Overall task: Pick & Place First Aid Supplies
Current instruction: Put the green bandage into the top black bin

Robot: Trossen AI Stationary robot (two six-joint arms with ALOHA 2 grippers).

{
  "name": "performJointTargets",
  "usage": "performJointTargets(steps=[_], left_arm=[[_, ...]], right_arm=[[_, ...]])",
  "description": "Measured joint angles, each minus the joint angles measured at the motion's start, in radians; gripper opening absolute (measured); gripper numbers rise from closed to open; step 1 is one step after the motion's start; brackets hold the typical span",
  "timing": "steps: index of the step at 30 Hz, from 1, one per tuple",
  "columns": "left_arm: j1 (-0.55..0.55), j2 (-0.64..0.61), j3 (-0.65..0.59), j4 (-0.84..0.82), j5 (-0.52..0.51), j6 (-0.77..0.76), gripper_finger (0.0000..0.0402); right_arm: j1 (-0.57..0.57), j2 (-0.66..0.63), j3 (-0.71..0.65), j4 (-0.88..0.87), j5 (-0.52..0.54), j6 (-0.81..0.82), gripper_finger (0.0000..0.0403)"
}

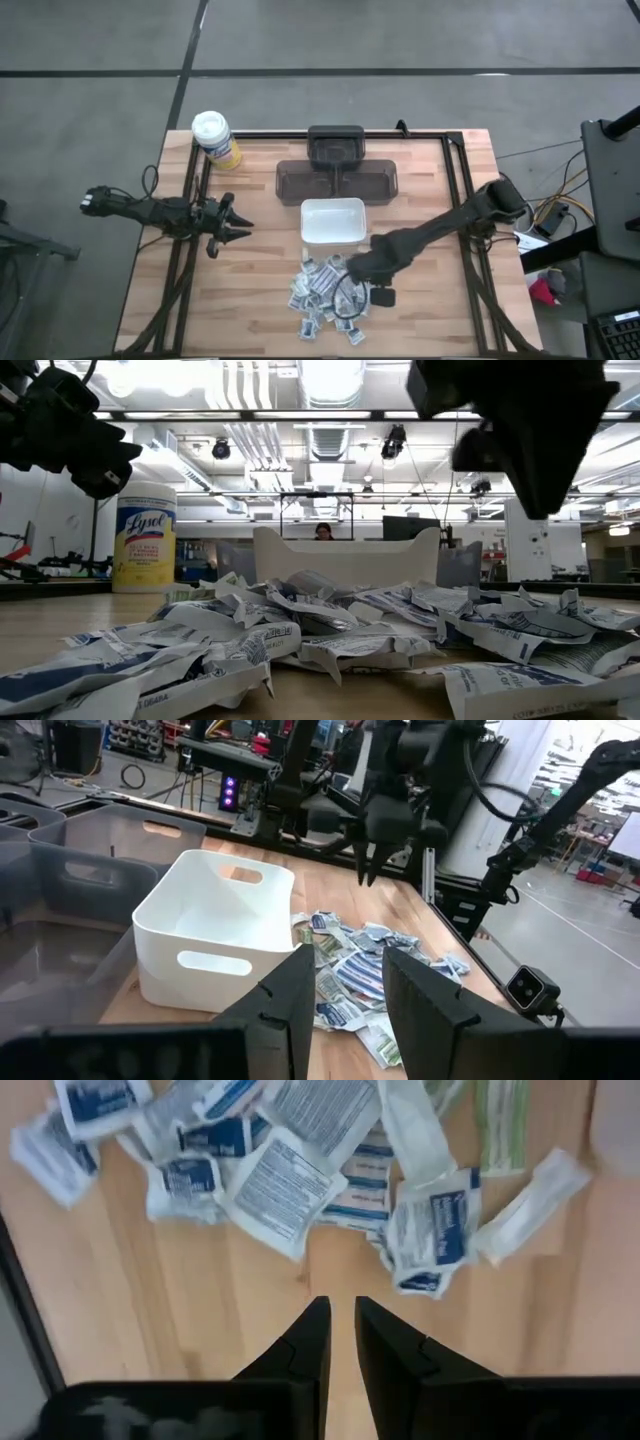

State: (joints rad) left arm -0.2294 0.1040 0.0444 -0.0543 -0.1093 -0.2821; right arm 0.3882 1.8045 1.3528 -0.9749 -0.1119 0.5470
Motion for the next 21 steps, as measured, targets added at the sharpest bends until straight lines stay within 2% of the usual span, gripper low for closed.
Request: performJointTargets(steps=[5,11,16,21], left_arm=[[0.000,0.000,0.000,0.000,0.000,-0.001,0.0115],[0.000,0.000,0.000,0.000,0.000,-0.001,0.0115],[0.000,0.000,0.000,0.000,0.000,-0.001,0.0115],[0.000,0.000,0.000,0.001,0.000,-0.002,0.0115]], right_arm=[[-0.003,-0.088,-0.134,0.138,0.028,0.157,0.0072],[-0.005,-0.162,-0.232,0.154,0.093,0.308,0.0113],[-0.009,-0.165,-0.302,0.246,0.099,0.343,0.0129],[-0.023,-0.160,-0.339,0.301,0.190,0.363,0.0135]])
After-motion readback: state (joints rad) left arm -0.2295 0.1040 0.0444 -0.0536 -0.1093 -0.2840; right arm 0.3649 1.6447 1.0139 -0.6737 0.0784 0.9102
